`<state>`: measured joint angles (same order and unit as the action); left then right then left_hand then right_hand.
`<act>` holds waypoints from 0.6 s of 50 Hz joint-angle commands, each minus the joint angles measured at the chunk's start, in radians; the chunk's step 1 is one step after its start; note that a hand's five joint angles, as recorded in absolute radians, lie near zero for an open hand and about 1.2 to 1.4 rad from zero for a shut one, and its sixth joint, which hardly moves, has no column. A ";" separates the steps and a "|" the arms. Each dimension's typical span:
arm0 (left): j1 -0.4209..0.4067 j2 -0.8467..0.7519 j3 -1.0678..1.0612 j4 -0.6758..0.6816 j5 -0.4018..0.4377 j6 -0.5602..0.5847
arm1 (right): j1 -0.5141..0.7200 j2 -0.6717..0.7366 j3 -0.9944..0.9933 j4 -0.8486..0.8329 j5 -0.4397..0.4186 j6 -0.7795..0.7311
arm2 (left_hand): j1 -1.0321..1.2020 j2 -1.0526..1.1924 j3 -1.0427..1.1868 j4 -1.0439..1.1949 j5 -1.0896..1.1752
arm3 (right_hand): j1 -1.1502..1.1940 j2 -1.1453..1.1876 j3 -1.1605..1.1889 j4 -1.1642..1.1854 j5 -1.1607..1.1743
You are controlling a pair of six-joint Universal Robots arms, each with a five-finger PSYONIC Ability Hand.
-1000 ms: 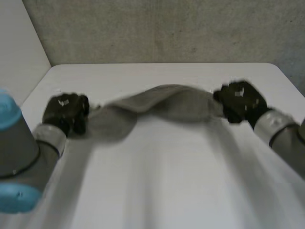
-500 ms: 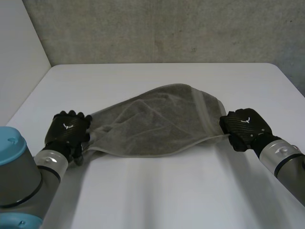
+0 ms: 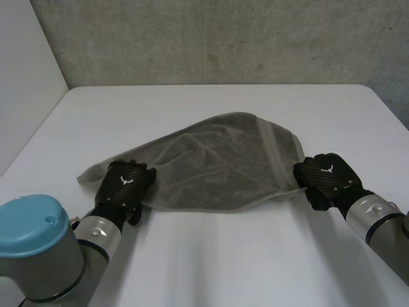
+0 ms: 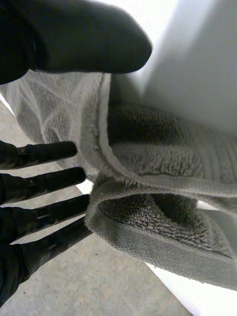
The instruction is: Fold the towel.
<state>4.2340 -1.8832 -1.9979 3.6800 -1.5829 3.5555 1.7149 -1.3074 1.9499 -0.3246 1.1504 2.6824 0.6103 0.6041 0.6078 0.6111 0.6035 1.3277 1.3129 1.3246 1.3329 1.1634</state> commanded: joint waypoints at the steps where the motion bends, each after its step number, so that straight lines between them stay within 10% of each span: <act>1: 0.021 -0.100 0.085 0.028 -0.019 0.002 | 0.002 0.010 0.000 0.001 0.000 -0.001 | 0.061 0.067 0.064 0.060 -0.107 | 0.069 0.083 0.072 0.063 0.058; 18: 0.077 -0.106 0.103 0.037 -0.029 0.000 | -0.009 -0.001 -0.011 0.007 0.011 0.001 | 0.786 0.792 0.788 0.785 0.618 | 0.069 0.083 0.072 0.063 0.058; 30: 0.061 0.370 0.187 -0.007 -0.022 -0.055 | -0.009 -0.339 -0.302 0.263 0.019 0.163 | 0.786 0.792 0.788 0.785 0.618 | 0.069 0.083 0.072 0.063 0.058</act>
<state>4.3131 -1.7470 -1.8820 3.7037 -1.6057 3.5338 1.7086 -1.5086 1.8133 -0.2056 1.1710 2.7411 1.4391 1.4529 1.5413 1.4957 1.4755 1.3277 1.3129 1.3247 1.3329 1.1634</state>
